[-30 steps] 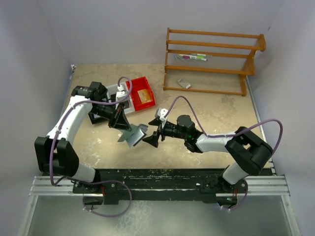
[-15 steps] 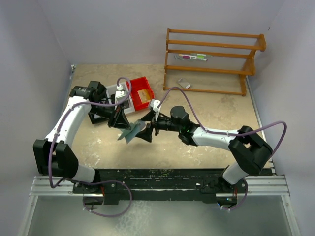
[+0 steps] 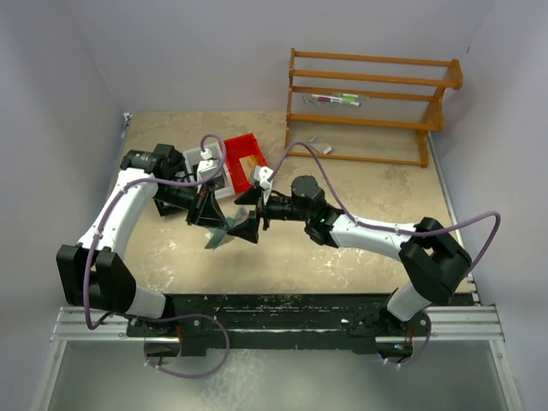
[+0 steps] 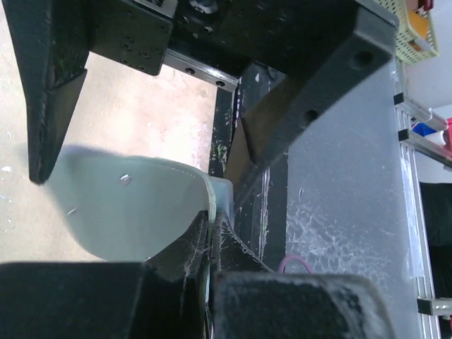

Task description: Take the credit cards out of the card holder

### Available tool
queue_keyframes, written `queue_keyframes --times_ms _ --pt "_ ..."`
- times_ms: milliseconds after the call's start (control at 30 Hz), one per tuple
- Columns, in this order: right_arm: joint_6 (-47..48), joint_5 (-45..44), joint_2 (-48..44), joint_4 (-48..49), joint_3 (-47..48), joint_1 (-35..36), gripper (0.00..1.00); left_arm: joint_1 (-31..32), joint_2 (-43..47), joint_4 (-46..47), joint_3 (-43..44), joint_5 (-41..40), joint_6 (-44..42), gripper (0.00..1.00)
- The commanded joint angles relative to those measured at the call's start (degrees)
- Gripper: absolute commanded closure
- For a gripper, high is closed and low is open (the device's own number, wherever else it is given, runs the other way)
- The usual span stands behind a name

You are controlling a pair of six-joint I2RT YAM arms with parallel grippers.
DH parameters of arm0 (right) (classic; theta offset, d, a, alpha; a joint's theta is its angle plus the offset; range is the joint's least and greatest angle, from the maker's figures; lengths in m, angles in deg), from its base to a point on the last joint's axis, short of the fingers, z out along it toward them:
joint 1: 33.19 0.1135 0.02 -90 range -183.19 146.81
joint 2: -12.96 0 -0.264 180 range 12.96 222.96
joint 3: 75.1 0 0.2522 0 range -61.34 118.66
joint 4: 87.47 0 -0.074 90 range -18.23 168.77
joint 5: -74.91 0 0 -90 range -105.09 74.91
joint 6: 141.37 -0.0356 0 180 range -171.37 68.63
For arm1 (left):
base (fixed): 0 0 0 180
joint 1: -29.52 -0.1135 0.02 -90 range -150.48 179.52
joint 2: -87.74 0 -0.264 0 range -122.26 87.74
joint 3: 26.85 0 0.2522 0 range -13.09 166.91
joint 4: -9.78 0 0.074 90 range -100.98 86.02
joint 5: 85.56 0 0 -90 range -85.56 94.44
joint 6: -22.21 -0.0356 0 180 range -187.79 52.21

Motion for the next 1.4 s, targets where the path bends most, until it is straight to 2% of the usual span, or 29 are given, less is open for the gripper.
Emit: queue_keyframes --times_ms 0,233,400,467,500,600,633,667,700,800,900,1000,1167,1367 --pt "7.63 0.17 0.6 -1.56 7.13 0.77 0.0 0.78 0.42 -5.59 2.68 10.07 -2.79 1.0" --pt "14.31 -0.07 -2.77 -5.07 8.08 0.99 0.0 3.75 0.87 -5.59 3.16 12.36 -1.66 1.0" --pt "14.75 8.77 -4.36 -11.06 9.88 0.17 0.15 4.96 1.51 -5.59 4.53 13.59 -0.62 1.0" --pt "14.68 11.97 -5.38 -13.83 9.92 -0.24 0.28 4.97 1.85 -5.59 5.57 13.22 -0.31 1.0" --pt "14.02 13.69 -6.13 -14.74 9.63 -0.59 0.39 4.98 1.94 -5.59 6.3 12.93 -0.23 1.0" --pt "12.48 15.88 -7.43 -15.43 8.86 -1.09 0.86 4.98 1.91 -5.59 8.2 12.63 -0.05 1.0" --pt "11.96 16.35 -7.64 -15.63 8.75 -1.11 0.96 4.98 1.88 -5.59 8.61 12.86 0.1 1.0" --pt "11.24 16.51 -7.76 -16.05 8.86 -1.12 1.0 4.98 1.79 -5.59 8.99 13.04 0.14 1.0" --pt "10.57 16.95 -7.86 -16.44 9.04 -1.16 1.0 4.98 1.7 -5.58 9.48 13.04 0.05 1.0" --pt "8.26 17.75 -8.4 -17.51 10.2 -1.2 1.0 4.89 1.62 -5.49 11.49 12.01 0.2 0.65" --pt "5.41 18.76 -9.99 -17.43 11.11 -1.86 1.0 4.86 2.91 -5.46 12.59 9.63 0.3 0.46" --pt "1.44 20.67 -11.74 -15.75 11.4 -3.11 1.0 4.88 5.4 -5.16 12.06 6.23 -0.54 0.42" --pt "-4.88 23.02 -12.7 -12.15 12.29 -3.92 1.0 4.89 10.05 -1.1 7.71 3.12 1.73 0.42" --pt "-13.42 23.22 -10.76 -10.17 16.13 -3.92 1.0 4.83 15.48 13.16 1.21 1.41 14.52 0.42"
